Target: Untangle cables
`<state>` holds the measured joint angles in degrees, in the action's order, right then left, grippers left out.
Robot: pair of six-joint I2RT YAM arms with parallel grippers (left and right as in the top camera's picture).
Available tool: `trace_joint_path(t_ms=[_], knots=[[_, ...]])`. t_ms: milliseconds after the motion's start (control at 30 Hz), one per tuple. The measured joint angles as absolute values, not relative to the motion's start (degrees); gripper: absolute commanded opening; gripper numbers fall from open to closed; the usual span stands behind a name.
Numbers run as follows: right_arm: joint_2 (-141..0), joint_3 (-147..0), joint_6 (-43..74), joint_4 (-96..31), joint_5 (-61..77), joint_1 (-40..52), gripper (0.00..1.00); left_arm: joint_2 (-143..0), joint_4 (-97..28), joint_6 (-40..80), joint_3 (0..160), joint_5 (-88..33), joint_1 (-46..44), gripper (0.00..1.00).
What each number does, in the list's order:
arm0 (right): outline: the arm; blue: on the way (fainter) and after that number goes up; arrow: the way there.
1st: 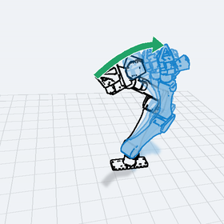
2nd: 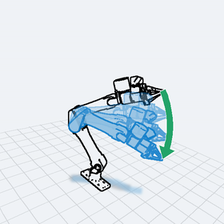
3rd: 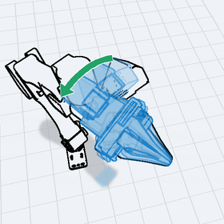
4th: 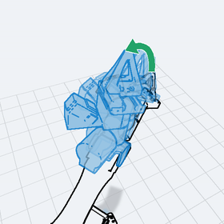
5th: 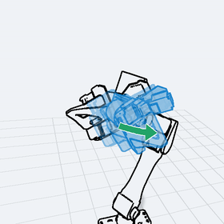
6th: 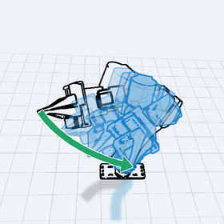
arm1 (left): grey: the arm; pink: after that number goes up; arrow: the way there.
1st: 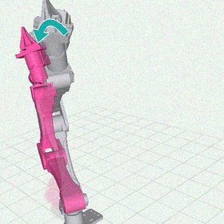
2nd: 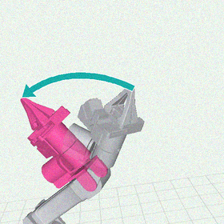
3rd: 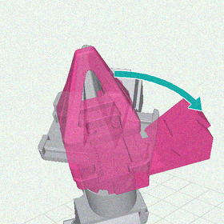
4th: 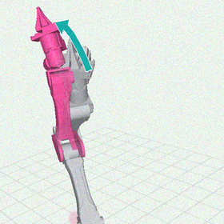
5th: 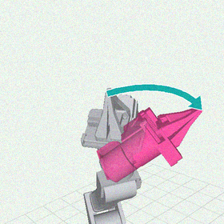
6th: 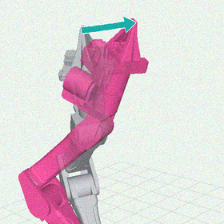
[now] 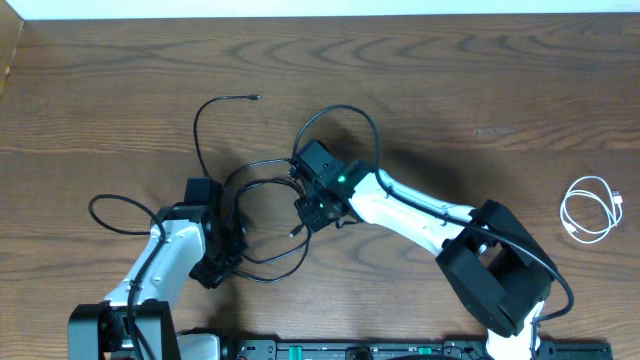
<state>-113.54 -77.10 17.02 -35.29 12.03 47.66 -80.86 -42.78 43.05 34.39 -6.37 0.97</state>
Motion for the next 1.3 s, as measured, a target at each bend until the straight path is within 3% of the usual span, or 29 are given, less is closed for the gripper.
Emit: trace_joint_path(t_ms=[333,433,833,1300], knots=[[-113.5,-81.7,7.9,-35.2,12.0,47.1,0.13,-80.8,-42.8,37.1,34.8,-7.3,1.0,0.07],[-113.6,-81.7,7.2,-35.2,12.0,46.9,0.18,-80.9,-48.1,33.8,37.2,-7.5,1.0,0.07],[-113.6,-81.7,6.7,-35.1,11.0,46.8,0.18,-80.9,-60.2,27.1,51.2,-7.6,1.0,0.08],[-113.6,-81.7,6.7,-35.0,10.4,46.9,0.23,-80.9,-62.7,25.5,51.9,-3.9,1.0,0.08]])
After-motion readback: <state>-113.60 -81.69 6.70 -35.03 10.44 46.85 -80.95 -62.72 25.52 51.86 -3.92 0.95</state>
